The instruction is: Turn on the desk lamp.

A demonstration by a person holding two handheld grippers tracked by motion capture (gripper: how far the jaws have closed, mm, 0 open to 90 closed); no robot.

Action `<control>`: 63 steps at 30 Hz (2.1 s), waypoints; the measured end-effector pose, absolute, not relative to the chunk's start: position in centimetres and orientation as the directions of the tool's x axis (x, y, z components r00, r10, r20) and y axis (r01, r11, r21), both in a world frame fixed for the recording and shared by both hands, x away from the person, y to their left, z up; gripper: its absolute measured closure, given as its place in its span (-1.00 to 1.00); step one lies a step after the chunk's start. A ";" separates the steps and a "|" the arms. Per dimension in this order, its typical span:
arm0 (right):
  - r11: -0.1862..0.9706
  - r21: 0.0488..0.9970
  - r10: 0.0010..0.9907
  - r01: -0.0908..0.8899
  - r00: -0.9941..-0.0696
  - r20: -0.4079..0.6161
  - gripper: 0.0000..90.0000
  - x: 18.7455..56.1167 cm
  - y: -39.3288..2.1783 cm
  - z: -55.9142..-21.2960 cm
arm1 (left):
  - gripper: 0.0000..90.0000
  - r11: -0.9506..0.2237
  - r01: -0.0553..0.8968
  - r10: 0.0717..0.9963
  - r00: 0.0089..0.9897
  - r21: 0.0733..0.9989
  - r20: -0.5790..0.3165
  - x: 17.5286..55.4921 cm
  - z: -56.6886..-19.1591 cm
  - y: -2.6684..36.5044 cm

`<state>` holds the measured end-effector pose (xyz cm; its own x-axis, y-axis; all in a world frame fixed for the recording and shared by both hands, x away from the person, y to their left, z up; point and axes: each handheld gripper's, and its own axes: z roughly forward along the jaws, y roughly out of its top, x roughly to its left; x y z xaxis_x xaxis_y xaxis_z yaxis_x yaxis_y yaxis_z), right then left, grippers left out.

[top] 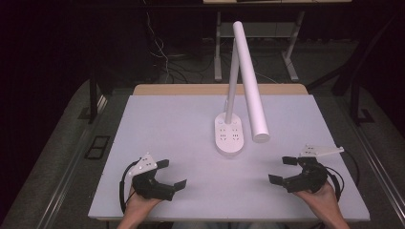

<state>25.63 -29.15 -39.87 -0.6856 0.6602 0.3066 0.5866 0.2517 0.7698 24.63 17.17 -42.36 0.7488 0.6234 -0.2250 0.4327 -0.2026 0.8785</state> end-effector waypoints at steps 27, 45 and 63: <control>0.288 0.750 0.660 0.595 -0.691 0.295 -0.98 30.0 -28.5 -37.6 | -1.00 -0.199 0.434 0.627 0.745 0.878 -0.226 24.6 -42.3 17.3; 0.329 0.735 0.663 0.593 -0.699 0.267 -0.98 33.2 -26.8 -37.1 | -1.00 -0.197 0.433 0.630 0.743 0.880 -0.224 24.5 -42.3 17.3; 0.360 0.712 0.670 0.603 -0.698 0.252 -0.98 36.1 -25.3 -36.2 | -1.00 -0.199 0.431 0.629 0.745 0.880 -0.223 24.6 -42.3 17.4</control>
